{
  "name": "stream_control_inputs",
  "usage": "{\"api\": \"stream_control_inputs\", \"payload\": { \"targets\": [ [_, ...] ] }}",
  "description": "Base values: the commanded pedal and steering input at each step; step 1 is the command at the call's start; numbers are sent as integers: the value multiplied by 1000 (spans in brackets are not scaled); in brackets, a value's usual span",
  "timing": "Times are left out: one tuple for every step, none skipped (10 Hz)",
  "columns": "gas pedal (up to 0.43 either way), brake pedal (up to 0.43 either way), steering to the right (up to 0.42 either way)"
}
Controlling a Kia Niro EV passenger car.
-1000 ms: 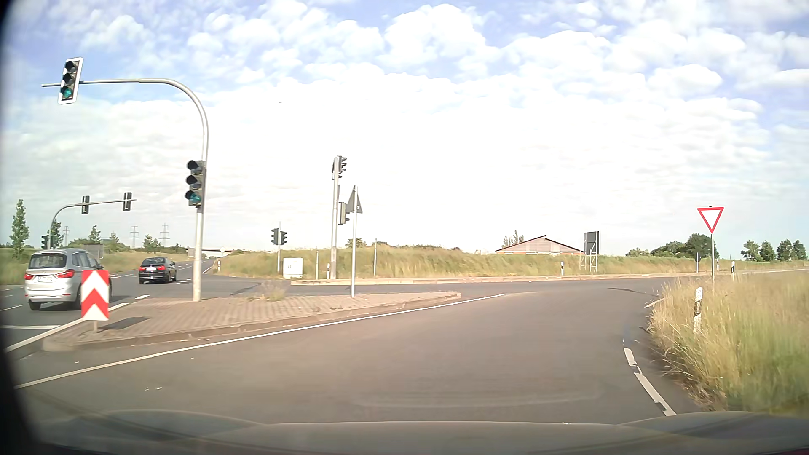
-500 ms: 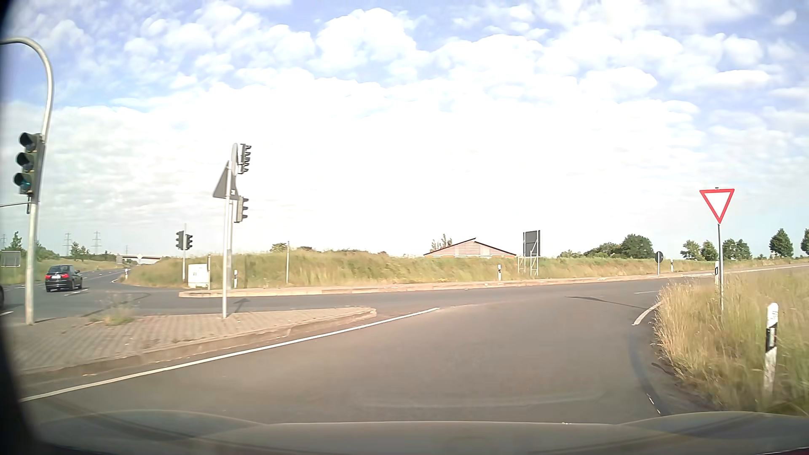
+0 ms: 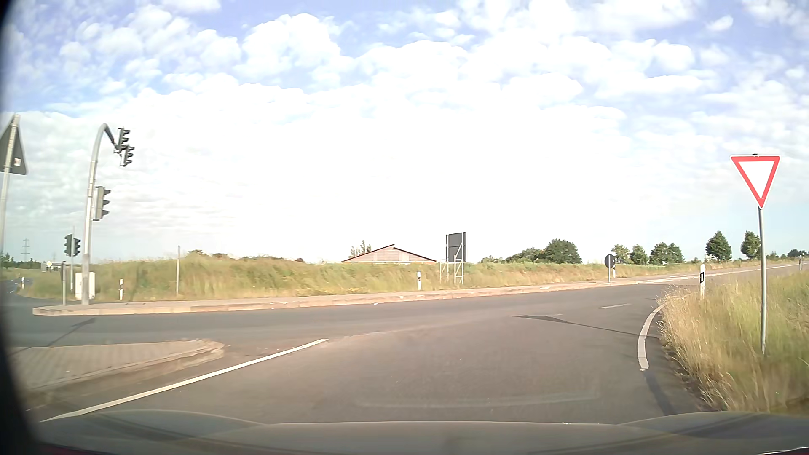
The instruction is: Follow the waypoints while adhering to traffic rules and regulations
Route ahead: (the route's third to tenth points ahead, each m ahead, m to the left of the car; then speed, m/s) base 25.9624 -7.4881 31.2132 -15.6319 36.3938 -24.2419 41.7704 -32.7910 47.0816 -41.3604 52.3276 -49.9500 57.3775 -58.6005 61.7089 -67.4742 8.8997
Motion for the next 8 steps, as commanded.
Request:
{"api": "stream_control_inputs", "payload": {
  "targets": [
    [177,30,178],
    [177,30,179],
    [189,30,180],
    [189,30,181],
    [189,30,181],
    [189,30,181],
    [197,30,180],
    [197,30,180]
  ]
}}
